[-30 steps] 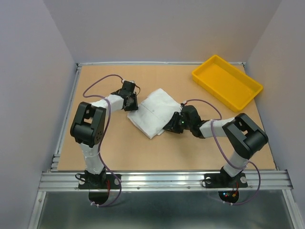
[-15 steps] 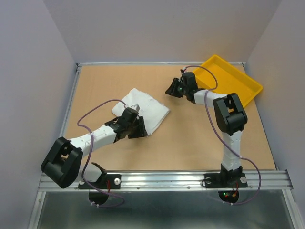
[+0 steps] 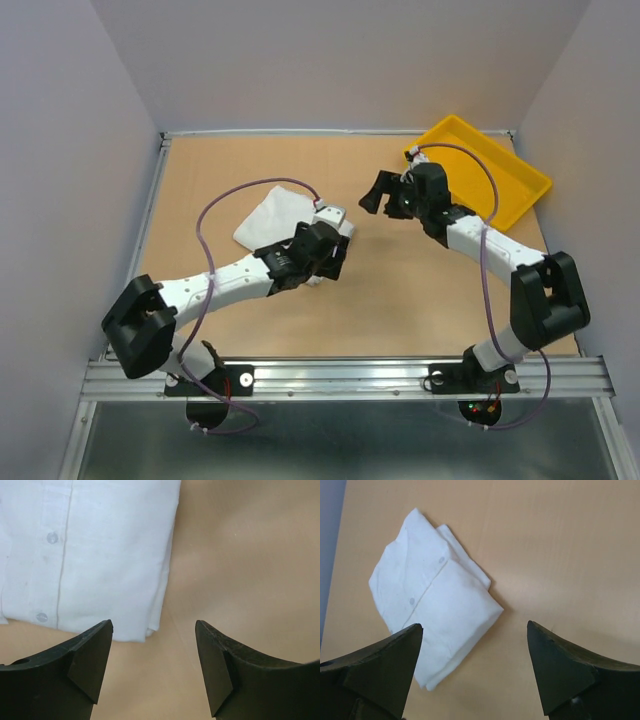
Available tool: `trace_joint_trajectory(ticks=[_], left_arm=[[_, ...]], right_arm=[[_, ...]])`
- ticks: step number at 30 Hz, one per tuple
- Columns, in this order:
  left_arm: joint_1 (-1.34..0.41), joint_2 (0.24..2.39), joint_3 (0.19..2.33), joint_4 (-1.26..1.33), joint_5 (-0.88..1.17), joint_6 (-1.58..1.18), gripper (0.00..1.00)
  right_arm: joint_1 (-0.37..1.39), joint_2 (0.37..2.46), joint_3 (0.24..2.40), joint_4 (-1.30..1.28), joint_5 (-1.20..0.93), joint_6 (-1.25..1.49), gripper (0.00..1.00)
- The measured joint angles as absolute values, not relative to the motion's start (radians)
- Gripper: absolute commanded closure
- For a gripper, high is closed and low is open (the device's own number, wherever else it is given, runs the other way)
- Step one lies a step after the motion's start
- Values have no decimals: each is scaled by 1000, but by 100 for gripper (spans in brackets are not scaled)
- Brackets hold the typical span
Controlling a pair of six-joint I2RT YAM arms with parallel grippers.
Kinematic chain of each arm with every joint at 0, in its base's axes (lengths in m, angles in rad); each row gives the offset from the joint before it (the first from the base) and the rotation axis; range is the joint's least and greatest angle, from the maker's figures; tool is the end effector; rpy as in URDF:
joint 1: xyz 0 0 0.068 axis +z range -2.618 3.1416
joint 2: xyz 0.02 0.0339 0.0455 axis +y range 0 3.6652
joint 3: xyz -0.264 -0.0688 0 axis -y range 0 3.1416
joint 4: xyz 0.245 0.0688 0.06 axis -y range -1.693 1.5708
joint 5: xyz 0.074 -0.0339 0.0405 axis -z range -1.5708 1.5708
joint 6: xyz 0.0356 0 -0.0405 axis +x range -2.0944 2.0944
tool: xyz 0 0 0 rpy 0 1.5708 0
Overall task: Fold and stack the long sleeve shirts
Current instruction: Fold the shirt
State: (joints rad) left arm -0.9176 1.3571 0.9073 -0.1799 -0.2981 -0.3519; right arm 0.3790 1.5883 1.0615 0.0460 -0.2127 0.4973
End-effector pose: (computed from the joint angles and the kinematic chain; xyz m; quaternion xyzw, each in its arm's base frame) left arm 0.1894 -0.2303 0.2554 0.1814 0.8652 -0.1593 0.4395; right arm 0.3345 0.1413 0.2558 -0.0047 0.8521 0.3009 0.4283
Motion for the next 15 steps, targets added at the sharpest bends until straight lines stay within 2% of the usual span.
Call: trace_joint_trajectory(ticks=[7,15], left_arm=[[-1005,1577,981,-235,-467,-231,23],[-1051,1663,993,-268,-523,-142,28]], right_arm=[[379,1342,807,14,-162,567,8],[379,1159,683,-1,-104,611,8]])
